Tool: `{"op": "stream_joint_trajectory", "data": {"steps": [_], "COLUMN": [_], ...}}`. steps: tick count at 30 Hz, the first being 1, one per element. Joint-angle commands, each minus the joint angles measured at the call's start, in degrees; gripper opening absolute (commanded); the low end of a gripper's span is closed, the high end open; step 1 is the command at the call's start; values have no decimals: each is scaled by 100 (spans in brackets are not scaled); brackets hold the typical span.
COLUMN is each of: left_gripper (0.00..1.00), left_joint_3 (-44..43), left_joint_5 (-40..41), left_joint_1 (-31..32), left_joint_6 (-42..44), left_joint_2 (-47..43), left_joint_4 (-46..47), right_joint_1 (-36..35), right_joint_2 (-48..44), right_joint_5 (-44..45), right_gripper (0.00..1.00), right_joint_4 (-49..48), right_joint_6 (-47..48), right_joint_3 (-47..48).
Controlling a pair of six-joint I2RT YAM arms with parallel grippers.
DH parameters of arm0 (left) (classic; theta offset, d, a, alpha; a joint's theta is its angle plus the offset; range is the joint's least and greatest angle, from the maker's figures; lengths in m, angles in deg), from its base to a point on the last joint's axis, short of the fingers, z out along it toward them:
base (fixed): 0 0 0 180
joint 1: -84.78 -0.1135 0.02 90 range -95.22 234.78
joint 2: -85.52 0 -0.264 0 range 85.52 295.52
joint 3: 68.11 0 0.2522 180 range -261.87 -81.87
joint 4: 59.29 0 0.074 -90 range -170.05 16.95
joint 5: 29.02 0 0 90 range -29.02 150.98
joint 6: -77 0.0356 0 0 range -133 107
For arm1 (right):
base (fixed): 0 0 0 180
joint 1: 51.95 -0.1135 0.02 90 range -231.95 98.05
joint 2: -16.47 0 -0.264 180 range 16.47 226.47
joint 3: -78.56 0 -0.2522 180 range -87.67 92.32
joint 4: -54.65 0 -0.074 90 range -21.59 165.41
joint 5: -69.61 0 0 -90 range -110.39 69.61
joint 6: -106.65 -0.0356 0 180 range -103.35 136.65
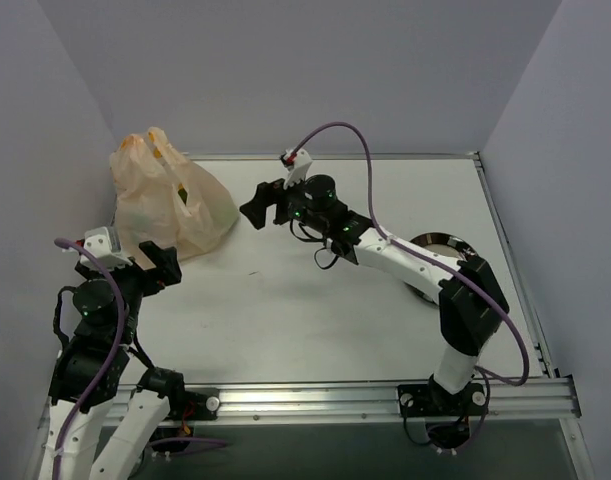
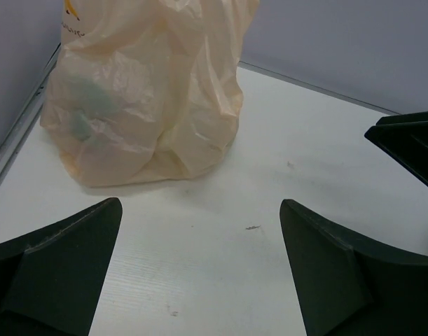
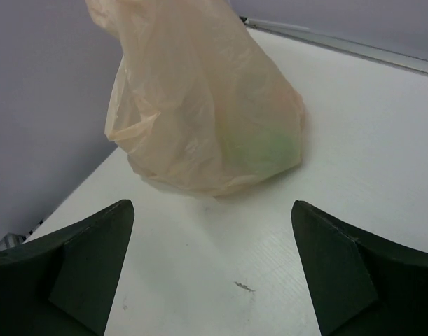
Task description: Take the fake fruits out of the plastic bag
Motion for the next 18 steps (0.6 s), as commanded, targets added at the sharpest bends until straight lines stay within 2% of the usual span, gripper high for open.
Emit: {"op": "stream_joint_trajectory", "data": {"steps": [1,7,11,18], "left_gripper": [94,94,94,94], "left_joint_3": [-331,-340,-349,-366], "left_joint_5": [377,816,1177,1652], "left_joint_1": [-6,91,161,240], "left_joint_6": [77,-28,-125,-354], "left_joint_2": [-149,-290,-264,-159], "left_joint_4": [-207,-322,-427,-586], "right_joint_1": [-188,-444,-496,-540], "right_joint_2": [441,1567,2331,3816], "right_joint_5": [-130,-262,-271,-455], "right_gripper": [91,91,91,91], "right_joint_4": [97,405,633,880], "right_joint_6": [390,470,540,312], "right_joint_3": [871,2270,3603,5398]}}
